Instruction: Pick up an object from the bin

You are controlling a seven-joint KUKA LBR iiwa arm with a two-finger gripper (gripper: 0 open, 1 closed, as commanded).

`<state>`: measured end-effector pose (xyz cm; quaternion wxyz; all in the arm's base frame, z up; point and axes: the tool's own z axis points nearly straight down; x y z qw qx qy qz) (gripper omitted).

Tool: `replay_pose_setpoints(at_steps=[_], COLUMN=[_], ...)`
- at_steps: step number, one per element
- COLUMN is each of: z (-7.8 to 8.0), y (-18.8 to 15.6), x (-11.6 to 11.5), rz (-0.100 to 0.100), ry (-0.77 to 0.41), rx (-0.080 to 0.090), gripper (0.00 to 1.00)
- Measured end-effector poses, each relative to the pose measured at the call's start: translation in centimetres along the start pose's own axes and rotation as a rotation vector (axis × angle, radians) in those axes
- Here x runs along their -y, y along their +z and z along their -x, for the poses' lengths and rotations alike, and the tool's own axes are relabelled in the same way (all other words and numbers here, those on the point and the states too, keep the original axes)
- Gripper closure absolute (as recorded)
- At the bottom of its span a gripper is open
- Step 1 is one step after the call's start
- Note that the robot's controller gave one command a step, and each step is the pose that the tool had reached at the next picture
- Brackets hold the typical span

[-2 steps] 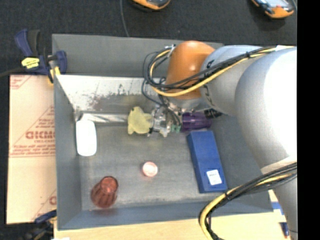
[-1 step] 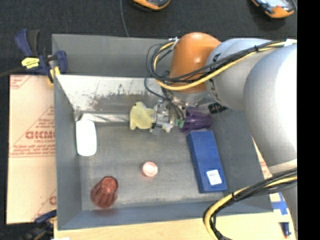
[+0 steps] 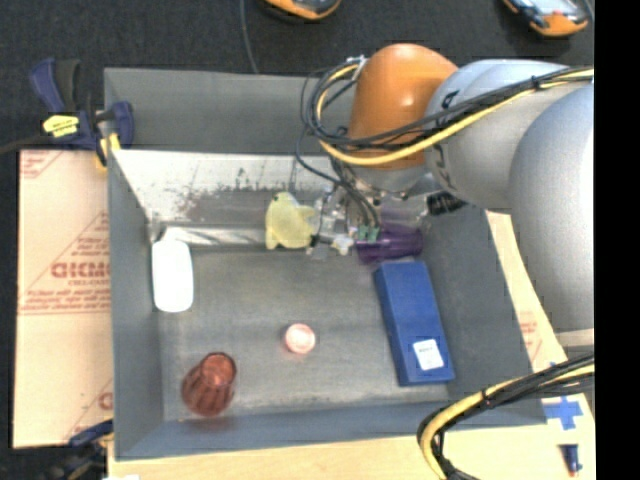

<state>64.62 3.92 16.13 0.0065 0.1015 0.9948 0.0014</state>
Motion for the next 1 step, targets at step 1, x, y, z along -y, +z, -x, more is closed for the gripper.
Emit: replay_pose_setpoints(at_steps=[1], z=[0.16], y=[-4.54], x=[-0.03], rz=[0.001], ry=[-0.002], rx=[0.004], gripper=[1.0])
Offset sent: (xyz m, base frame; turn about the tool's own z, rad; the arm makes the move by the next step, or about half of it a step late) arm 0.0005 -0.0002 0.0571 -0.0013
